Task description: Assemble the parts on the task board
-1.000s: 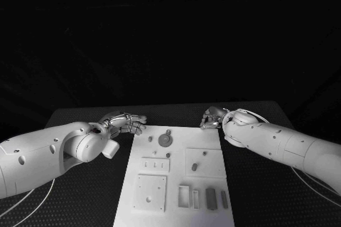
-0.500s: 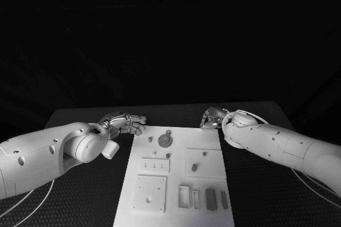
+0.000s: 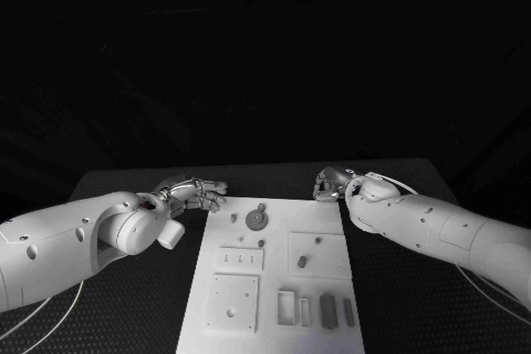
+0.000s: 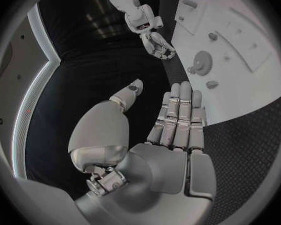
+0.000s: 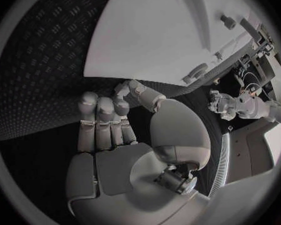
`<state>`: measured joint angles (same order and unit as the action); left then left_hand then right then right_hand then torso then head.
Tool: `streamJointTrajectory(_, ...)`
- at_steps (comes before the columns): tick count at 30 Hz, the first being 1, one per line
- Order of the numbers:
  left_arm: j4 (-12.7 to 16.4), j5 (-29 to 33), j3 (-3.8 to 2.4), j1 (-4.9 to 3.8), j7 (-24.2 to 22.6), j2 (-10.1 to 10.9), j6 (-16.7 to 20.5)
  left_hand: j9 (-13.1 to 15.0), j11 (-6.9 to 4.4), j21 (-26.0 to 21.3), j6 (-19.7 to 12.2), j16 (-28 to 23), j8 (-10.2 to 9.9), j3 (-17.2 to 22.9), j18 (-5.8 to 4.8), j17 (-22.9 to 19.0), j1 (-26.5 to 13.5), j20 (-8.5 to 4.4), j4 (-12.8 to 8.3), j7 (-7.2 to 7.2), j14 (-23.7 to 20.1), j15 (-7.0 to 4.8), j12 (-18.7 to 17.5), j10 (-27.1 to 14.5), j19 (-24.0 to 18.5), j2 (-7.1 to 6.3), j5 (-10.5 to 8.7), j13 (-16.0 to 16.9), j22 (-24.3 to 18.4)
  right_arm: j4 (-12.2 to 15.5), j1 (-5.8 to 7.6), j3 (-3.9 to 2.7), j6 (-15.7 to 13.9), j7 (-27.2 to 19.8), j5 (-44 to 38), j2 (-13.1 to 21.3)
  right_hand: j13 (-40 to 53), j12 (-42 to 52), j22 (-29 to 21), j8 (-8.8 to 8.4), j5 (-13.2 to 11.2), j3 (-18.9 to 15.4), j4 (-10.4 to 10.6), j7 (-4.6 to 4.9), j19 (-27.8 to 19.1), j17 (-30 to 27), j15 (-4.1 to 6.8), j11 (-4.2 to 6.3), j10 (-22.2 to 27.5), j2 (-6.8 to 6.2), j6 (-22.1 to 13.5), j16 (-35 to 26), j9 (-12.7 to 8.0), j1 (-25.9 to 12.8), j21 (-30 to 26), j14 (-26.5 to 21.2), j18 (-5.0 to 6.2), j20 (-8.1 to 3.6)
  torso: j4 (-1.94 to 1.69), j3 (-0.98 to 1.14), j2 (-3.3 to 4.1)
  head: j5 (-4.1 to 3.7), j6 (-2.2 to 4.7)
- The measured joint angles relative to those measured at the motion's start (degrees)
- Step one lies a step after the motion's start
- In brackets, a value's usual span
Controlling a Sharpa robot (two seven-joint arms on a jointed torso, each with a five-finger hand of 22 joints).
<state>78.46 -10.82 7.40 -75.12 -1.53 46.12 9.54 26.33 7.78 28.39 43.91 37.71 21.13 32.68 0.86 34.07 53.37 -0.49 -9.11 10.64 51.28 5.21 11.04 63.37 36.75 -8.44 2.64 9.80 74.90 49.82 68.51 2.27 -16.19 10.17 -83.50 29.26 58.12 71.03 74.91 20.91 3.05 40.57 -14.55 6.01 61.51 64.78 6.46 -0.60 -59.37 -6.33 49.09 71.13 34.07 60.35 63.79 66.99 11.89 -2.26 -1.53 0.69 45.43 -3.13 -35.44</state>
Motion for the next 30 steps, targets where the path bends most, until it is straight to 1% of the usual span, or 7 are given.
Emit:
streamJointTrajectory(7,0.04,-0.01,0.0,0.0,0.02,0.0,0.0,-0.05,0.0,0.0,0.0,0.0,0.0,0.0,0.0,0.0,0.0,0.0,0.0,0.0,0.0,0.0,0.0,0.0,0.0,0.0,0.0,0.0,0.0,-0.72,-0.01,0.21,-0.56,-0.69,-1.06,-0.27,-0.09,-0.01,0.0,0.0,0.0,0.16,-0.16,-0.1,0.21,0.0,-0.01,0.0,0.0,-0.11,0.1,0.0,0.04,-0.11,0.0,0.19,0.0,-0.02,0.0,0.01,0.01,-0.07,0.1)
streamJointTrajectory(14,0.08,-0.02,0.0,0.0,0.03,0.01,0.0,-0.05,0.0,0.0,0.0,0.0,0.0,0.0,0.0,0.0,0.0,0.0,0.0,0.0,0.0,0.0,0.0,0.0,0.0,0.0,0.0,0.0,0.02,-1.08,0.07,0.75,-0.94,-1.4,-1.63,-0.39,-0.21,-0.49,0.0,-0.23,0.01,0.98,0.65,-0.11,0.21,-0.3,0.04,0.0,0.0,-2.67,0.11,-0.01,0.1,-1.02,-0.01,0.26,0.0,-0.02,0.0,0.0,0.02,-0.1,0.2)
streamJointTrajectory(16,0.08,-0.03,0.0,0.0,0.04,0.01,0.0,-0.05,0.0,0.0,0.0,0.0,0.0,0.0,0.0,0.01,0.0,0.0,0.0,0.0,0.0,0.0,0.0,0.0,0.0,0.0,0.0,-0.01,0.04,-1.18,0.07,0.85,-1.12,-1.52,-1.72,-0.42,-0.27,-0.53,-0.06,-0.68,0.01,1.25,0.93,-0.11,0.21,-0.39,0.04,0.0,0.0,-3.19,0.11,-0.23,0.04,-1.16,-0.02,0.28,0.0,-0.02,0.01,0.0,0.03,-0.1,0.2)
streamJointTrajectory(20,0.08,-0.03,0.0,0.0,0.06,0.02,0.0,-0.1,0.0,0.0,0.0,0.0,0.0,0.0,0.0,0.01,0.0,0.0,0.0,0.0,0.0,0.0,0.0,0.0,0.0,0.0,0.0,0.0,0.04,-1.35,0.07,1.0,-1.49,-1.89,-1.87,-0.44,-0.28,-0.93,-0.31,-1.9,0.01,1.77,1.45,-0.12,0.11,-0.52,0.08,0.0,0.0,-4.8,0.13,-0.82,-0.58,-0.84,-0.6,0.22,0.0,0.08,0.02,0.01,0.03,-0.1,0.16)
streamJointTrajectory(23,0.08,-0.04,0.0,0.0,0.08,0.02,0.0,-0.13,0.0,0.0,0.0,0.0,0.0,0.0,0.0,-0.04,0.0,0.0,0.0,0.0,0.0,0.0,0.0,0.0,0.0,0.0,0.0,-0.01,0.04,-1.37,0.06,1.04,-1.64,-2.09,-1.94,-0.37,-0.23,-1.21,-0.49,-3.06,0.01,1.96,2.02,-0.13,-0.76,-0.56,-0.53,0.0,0.0,-5.77,0.13,-1.24,-1.22,-0.46,-1.07,-0.81,0.0,0.31,0.02,0.01,0.03,-0.09,0.15)
streamJointTrajectory(27,0.08,-0.05,0.0,0.0,0.11,0.04,0.0,-0.13,0.0,0.0,0.0,0.0,0.0,0.0,0.0,-0.05,0.0,0.0,0.0,0.0,0.0,0.0,0.0,0.0,0.0,0.0,0.0,-0.01,0.04,-1.3,0.07,1.11,-1.78,-2.34,-2.0,-0.25,-0.07,-1.21,-0.54,-3.64,0.05,1.9,2.09,-0.13,-1.06,-0.56,-1.0,0.0,0.0,-6.4,0.13,-1.25,-1.61,0.17,-1.3,-1.52,0.01,0.59,0.02,0.01,0.03,-0.1,0.14)
streamJointTrajectory(30,0.08,-0.05,0.0,0.0,0.13,0.05,0.0,-0.13,0.0,0.0,0.0,0.0,0.0,0.0,0.0,-0.05,0.0,0.0,0.0,0.0,0.0,0.0,0.0,0.0,0.0,0.0,0.0,-0.01,0.03,-1.3,0.1,1.16,-1.86,-2.46,-2.02,-0.19,-0.03,-1.21,-0.54,-3.68,0.06,2.05,2.24,-0.14,-1.07,-0.56,-0.94,0.0,0.0,-6.67,0.13,-1.25,-1.82,0.44,-1.29,-1.59,0.01,0.59,0.02,0.01,0.03,-0.1,0.14)
